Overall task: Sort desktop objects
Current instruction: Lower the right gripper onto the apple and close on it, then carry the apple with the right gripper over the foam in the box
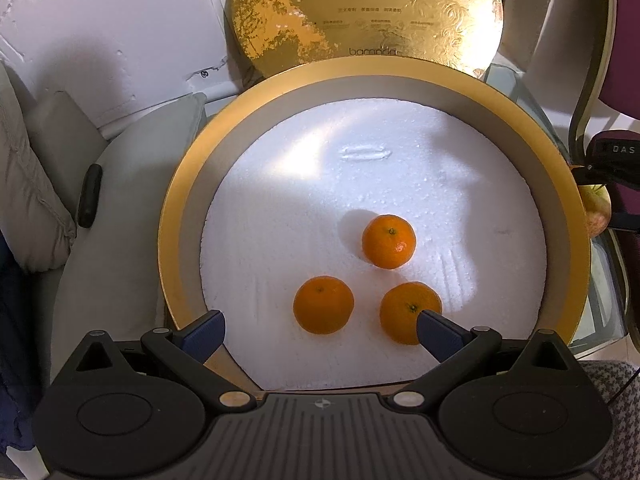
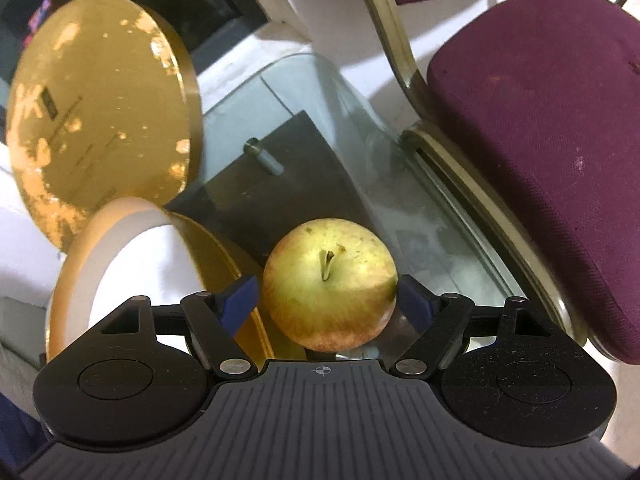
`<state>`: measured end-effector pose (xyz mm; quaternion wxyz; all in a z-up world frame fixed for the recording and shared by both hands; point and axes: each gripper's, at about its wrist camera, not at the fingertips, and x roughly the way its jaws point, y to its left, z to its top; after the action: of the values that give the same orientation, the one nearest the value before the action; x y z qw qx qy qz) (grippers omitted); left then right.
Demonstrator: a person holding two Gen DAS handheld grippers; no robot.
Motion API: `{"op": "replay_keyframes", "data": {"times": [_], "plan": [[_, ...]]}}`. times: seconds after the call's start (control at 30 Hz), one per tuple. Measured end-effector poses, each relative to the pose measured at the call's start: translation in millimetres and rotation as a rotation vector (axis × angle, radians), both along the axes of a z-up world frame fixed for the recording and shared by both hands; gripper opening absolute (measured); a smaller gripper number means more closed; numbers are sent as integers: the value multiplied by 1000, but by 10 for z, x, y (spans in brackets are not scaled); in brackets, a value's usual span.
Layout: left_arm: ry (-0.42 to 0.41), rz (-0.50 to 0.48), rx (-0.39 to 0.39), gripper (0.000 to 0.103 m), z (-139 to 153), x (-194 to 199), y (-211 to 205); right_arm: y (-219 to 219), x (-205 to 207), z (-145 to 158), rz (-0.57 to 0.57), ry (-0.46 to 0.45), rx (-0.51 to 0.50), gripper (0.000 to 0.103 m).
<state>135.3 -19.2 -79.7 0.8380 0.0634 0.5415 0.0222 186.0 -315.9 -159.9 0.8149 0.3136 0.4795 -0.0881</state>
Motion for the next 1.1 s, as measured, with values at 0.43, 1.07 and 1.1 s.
{"op": "replay_keyframes", "data": {"times": [0.43,1.07,1.1], "plan": [[17,5,0,102,-43,-2,30,55,216,-192,-8,74,10,86],[-14,0,-35,102,113,-318,110,19,-235,144,-21,26,-38,83],[-16,0,-38,102,121,-350,117,12,-308,198,-22,17,-37,83]]}}
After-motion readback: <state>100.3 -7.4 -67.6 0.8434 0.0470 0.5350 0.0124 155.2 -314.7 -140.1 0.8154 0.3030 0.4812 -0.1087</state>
